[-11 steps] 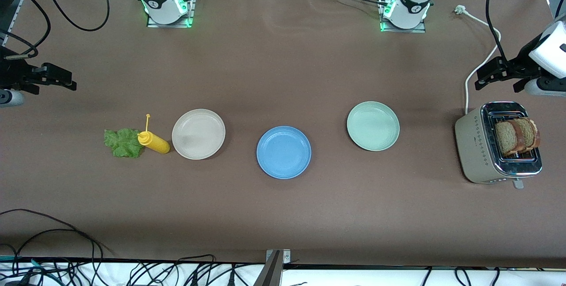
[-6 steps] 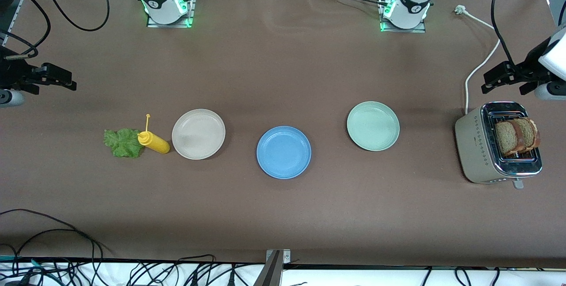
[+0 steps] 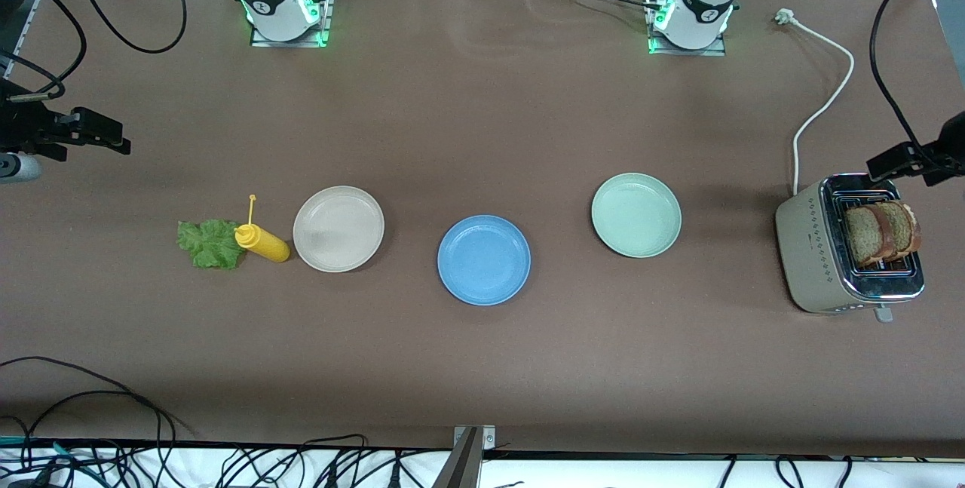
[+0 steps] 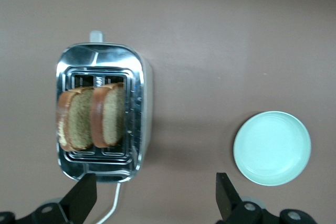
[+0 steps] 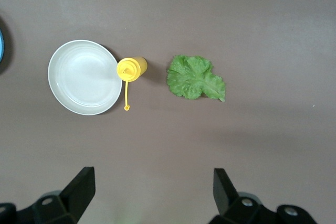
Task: Make sandwich in blue plate with both arms
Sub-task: 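Lower the left gripper onto a toast slice in the toaster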
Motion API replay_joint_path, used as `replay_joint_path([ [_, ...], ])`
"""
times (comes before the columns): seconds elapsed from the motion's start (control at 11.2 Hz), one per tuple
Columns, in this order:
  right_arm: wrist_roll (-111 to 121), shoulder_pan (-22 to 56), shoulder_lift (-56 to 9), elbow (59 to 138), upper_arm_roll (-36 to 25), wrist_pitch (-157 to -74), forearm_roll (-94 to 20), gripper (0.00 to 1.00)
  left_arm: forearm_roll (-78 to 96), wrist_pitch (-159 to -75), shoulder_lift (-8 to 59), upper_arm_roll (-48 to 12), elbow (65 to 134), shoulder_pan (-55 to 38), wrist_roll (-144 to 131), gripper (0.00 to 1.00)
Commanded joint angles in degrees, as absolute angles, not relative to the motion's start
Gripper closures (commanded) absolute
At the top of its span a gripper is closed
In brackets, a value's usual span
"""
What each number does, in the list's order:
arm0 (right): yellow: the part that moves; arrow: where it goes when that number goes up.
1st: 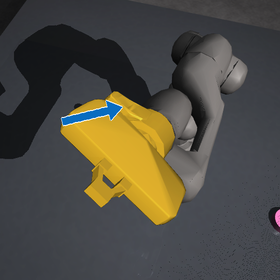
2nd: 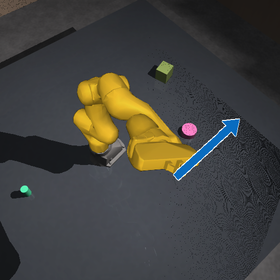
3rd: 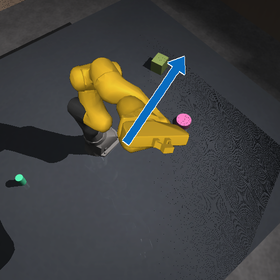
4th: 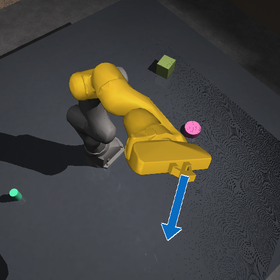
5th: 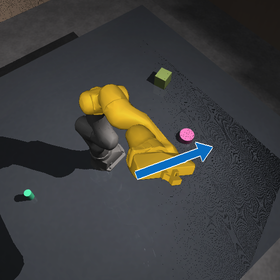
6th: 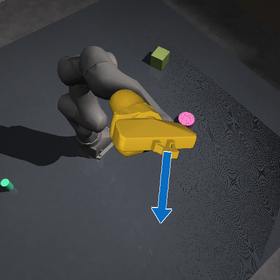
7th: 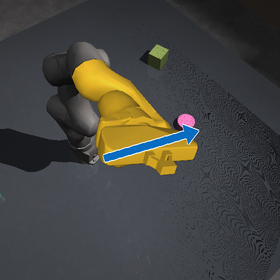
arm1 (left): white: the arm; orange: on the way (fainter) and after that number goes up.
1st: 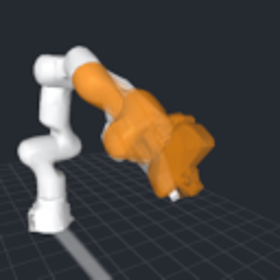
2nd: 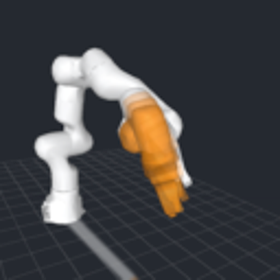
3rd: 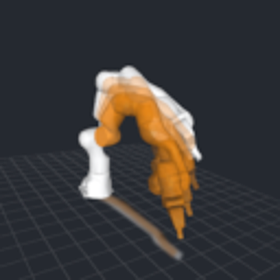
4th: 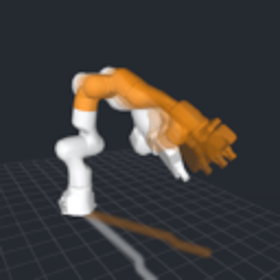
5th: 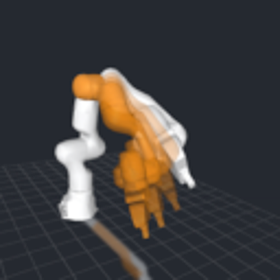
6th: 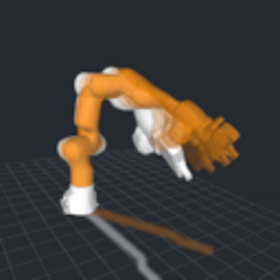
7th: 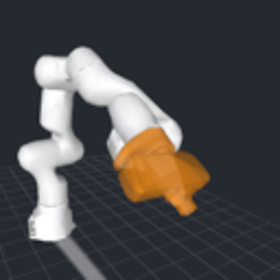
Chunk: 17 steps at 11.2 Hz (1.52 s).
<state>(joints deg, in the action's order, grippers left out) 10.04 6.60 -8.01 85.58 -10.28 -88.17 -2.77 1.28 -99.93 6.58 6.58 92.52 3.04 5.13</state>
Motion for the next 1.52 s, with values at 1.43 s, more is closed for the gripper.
replay_joint_path([
  [1.43, 10.11, 6.86, -7.65, 86.13, -10.37, -87.71, -2.37, 0.00, 2.55, -111.09, 23.73, 13.01, 90.61, 4.75, 12.48, 0.00],
])
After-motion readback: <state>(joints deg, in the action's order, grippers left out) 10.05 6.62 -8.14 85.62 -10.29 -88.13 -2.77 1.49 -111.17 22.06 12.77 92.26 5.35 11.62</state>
